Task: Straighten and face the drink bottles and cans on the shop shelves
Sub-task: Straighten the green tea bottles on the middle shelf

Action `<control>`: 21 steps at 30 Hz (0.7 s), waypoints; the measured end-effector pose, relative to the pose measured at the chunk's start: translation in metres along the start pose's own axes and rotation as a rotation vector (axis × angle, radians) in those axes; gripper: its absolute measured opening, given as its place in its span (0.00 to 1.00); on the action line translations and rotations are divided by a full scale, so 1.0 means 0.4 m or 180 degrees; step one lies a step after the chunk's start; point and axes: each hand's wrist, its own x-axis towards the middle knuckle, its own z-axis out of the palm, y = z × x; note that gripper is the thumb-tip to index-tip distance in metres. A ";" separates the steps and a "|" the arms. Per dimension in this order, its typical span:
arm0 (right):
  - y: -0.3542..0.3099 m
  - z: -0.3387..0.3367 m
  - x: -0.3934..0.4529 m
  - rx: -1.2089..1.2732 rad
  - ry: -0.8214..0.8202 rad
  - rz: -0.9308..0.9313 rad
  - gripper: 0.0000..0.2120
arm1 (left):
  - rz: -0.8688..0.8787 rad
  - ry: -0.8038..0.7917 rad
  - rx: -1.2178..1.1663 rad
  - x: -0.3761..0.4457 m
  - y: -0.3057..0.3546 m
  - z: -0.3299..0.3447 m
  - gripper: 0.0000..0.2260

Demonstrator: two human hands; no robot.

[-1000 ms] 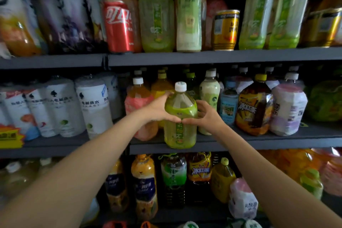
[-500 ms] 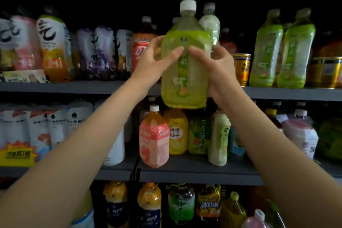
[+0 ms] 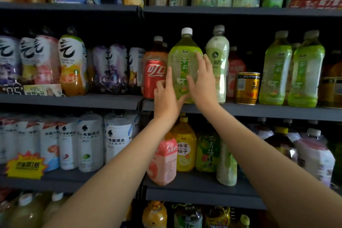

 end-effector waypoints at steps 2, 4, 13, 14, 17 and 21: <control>0.013 0.019 -0.020 -0.0209 0.0110 -0.0167 0.26 | 0.0021 0.0042 0.0228 -0.002 0.012 0.003 0.40; 0.017 0.029 -0.029 -0.0527 0.0190 -0.0253 0.26 | 0.0042 -0.0019 0.0372 0.000 0.014 -0.001 0.40; 0.044 0.034 -0.077 -0.1091 0.0074 -0.0431 0.23 | 0.0616 0.0225 0.0730 -0.042 -0.046 -0.038 0.28; 0.047 0.031 -0.083 -0.1091 0.0046 -0.0444 0.23 | 0.0656 0.0298 0.0745 -0.048 -0.048 -0.039 0.26; 0.063 0.012 -0.094 -0.0901 0.0033 -0.0587 0.22 | 0.0812 0.0488 0.0724 -0.051 -0.041 -0.037 0.24; 0.095 -0.036 -0.075 -0.0374 0.0605 -0.0114 0.14 | 0.1373 0.0627 0.0921 -0.045 -0.014 -0.030 0.22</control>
